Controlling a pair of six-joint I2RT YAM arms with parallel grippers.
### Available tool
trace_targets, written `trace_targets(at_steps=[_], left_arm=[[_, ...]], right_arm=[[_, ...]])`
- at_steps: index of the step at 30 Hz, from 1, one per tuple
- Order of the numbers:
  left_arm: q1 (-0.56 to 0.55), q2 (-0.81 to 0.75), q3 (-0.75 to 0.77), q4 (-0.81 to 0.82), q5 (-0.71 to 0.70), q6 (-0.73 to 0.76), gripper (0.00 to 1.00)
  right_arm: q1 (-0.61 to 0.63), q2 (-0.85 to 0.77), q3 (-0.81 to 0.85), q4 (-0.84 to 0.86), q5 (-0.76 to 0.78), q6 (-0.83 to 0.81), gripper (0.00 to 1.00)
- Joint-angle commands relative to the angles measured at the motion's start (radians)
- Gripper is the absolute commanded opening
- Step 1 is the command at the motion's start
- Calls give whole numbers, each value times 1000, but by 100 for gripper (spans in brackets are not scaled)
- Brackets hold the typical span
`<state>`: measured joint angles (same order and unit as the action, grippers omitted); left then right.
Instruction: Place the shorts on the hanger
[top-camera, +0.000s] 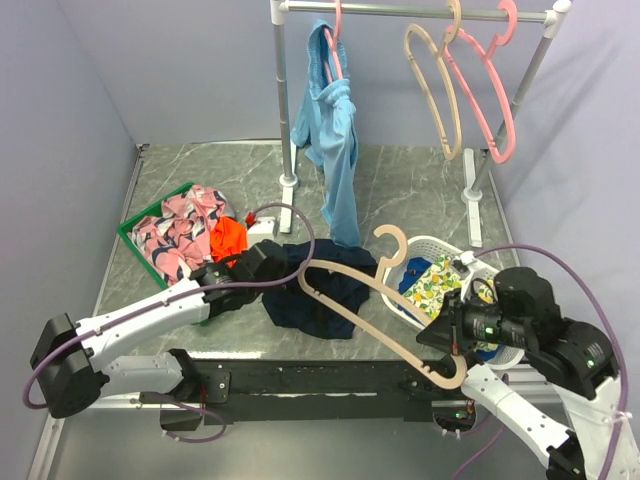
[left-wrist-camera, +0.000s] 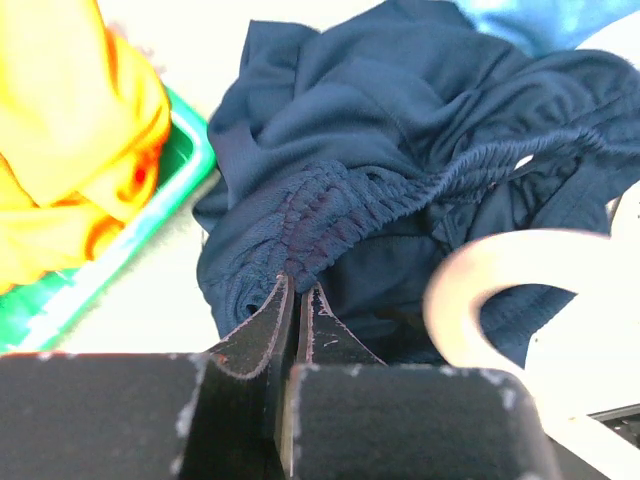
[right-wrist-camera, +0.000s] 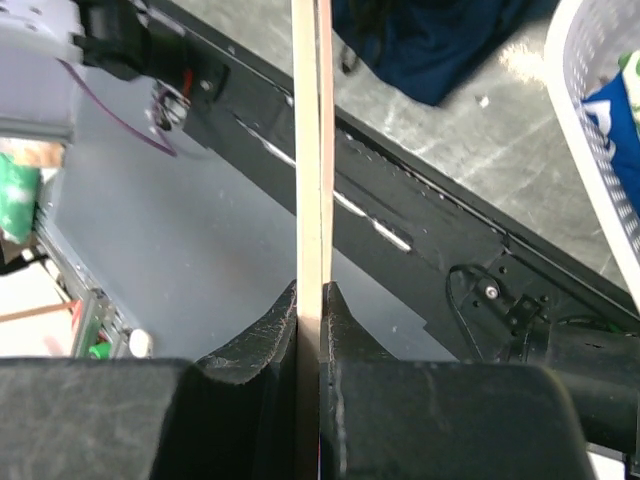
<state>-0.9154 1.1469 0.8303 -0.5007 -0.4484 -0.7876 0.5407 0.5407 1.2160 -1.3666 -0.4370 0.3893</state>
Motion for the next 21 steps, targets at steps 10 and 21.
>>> trace_targets(at_steps=[10, 21], left_arm=[[4, -84, 156, -30, 93, 286, 1], [4, -135, 309, -171, -64, 406, 1]], right_arm=[[24, 53, -110, 332, -86, -59, 0], [493, 153, -184, 602, 200, 39, 0]])
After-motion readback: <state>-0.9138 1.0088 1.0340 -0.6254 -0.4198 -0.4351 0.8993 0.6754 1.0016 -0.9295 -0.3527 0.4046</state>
